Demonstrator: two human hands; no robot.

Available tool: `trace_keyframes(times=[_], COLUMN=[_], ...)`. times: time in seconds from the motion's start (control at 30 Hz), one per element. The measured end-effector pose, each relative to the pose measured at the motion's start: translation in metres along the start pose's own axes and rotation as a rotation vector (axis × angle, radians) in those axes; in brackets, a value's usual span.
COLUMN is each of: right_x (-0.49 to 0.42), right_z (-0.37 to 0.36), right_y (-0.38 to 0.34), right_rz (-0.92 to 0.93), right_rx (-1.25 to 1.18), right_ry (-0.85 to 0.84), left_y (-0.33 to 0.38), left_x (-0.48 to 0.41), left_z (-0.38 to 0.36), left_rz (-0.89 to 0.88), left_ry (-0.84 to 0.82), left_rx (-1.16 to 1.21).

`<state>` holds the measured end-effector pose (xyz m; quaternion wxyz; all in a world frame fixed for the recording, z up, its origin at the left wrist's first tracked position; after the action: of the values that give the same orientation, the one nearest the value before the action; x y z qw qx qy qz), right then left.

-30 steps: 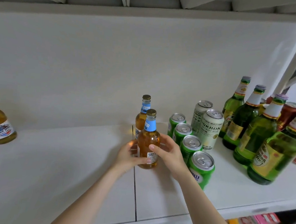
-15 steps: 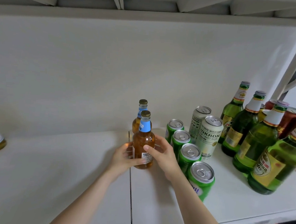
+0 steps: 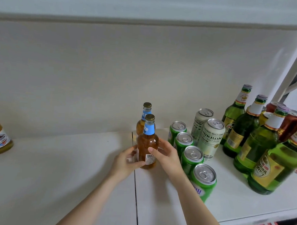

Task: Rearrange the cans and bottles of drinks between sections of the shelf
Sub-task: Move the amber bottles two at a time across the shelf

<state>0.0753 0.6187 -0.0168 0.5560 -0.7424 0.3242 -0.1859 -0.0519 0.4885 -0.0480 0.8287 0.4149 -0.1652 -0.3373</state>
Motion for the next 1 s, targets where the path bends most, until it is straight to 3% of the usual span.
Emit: trace_keyframes(times=[0.1,0.23,0.47,0.63,1.0], right_x=[0.008,0.028,0.087,0.143,0.244], right_z=[0.0,0.002,-0.01,-0.024,-0.115], right_y=[-0.003,-0.01,-0.036,-0.043,-0.043], right_rz=[0.019,0.084,0.392,0.513,0.561], right_rx=[0.038,0.359,0.952,1.313,1.479], right_ry=[0.069,0.199,0.139,0.099,-0.049], left_y=[-0.006,-0.009,-0.009,0.002,-0.016], left_x=[0.011,0.032,0.094,0.163,0.296], left_z=[0.011,0.032,0.061,0.072,0.147], left_rz=[0.014,-0.029,-0.17,-0.202,-0.093], left_ry=[0.046,0.113,0.33,0.405,0.397], left_rx=[-0.097,-0.339,-0.839,-1.078,-1.253])
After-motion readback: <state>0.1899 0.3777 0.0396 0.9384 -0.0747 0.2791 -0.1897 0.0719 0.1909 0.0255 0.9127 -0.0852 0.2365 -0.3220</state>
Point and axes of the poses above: each hand's wrist, its own x-axis away from the middle knuckle, its own z-axis out of the back of the hand, y = z × x, the point moved 5 cm from there along -x, towards the middle knuckle, and after that the axes turned 15 degrees about -x, right-handed, at the moved point
